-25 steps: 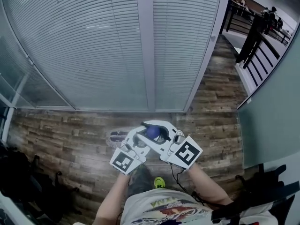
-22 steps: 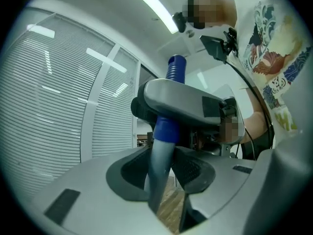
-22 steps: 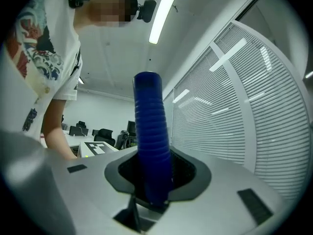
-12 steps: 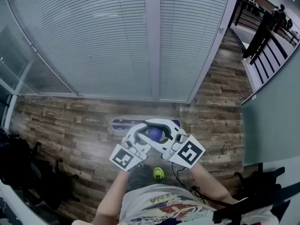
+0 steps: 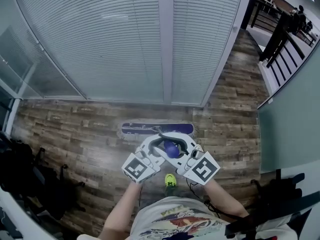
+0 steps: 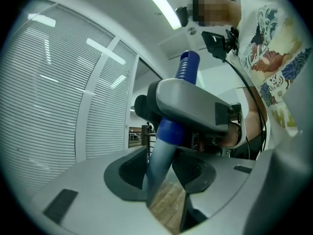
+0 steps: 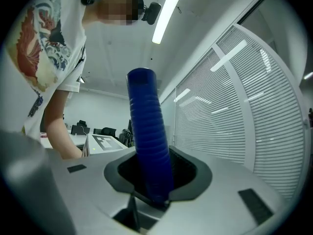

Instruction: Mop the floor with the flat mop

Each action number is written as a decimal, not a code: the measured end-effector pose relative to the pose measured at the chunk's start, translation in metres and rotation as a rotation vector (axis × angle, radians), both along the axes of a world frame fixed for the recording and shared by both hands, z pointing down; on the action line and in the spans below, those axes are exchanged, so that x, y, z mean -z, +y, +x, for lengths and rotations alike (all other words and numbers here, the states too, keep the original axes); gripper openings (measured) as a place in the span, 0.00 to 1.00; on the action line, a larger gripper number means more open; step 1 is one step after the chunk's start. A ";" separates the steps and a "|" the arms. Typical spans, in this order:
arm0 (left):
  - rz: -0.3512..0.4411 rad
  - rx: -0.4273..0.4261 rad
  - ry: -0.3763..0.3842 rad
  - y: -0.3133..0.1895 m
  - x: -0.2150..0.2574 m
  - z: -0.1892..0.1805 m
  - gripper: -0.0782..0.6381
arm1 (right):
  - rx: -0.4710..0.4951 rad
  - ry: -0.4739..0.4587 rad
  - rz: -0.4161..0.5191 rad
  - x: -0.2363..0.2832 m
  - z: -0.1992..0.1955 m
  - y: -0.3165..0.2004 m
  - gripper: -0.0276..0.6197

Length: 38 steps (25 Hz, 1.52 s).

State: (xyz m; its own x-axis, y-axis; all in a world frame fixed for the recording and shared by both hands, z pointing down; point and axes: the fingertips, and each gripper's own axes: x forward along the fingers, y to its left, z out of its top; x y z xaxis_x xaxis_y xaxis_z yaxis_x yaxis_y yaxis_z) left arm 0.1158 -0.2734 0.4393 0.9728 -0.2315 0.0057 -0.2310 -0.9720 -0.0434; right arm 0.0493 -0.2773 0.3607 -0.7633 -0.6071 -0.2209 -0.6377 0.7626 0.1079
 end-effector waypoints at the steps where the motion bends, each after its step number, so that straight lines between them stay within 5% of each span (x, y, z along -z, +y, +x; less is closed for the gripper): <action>1: -0.006 -0.003 -0.017 0.015 -0.005 -0.005 0.29 | 0.002 0.005 -0.001 -0.005 -0.006 0.015 0.24; 8: -0.082 0.010 -0.084 0.132 -0.045 -0.061 0.32 | 0.098 0.310 -0.118 -0.079 -0.068 0.141 0.28; 23: -0.106 0.035 -0.111 0.372 -0.066 -0.115 0.34 | 0.175 0.358 -0.185 -0.107 -0.124 0.387 0.29; 27: -0.101 0.062 -0.113 0.397 -0.079 -0.122 0.34 | 0.220 0.346 -0.193 -0.122 -0.132 0.416 0.31; 32: -0.079 -0.006 -0.169 0.409 -0.100 -0.120 0.34 | 0.277 0.309 -0.203 -0.141 -0.135 0.426 0.34; 38: -0.074 -0.001 -0.156 0.397 -0.105 -0.112 0.34 | 0.254 0.305 -0.183 -0.145 -0.127 0.413 0.34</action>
State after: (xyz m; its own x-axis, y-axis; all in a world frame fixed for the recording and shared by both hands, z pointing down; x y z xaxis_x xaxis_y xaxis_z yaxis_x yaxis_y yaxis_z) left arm 0.0037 0.1232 0.5441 0.9589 -0.2242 0.1737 -0.2265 -0.9740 -0.0068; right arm -0.0773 0.1356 0.5053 -0.9073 -0.3996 0.1311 -0.3871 0.9153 0.1109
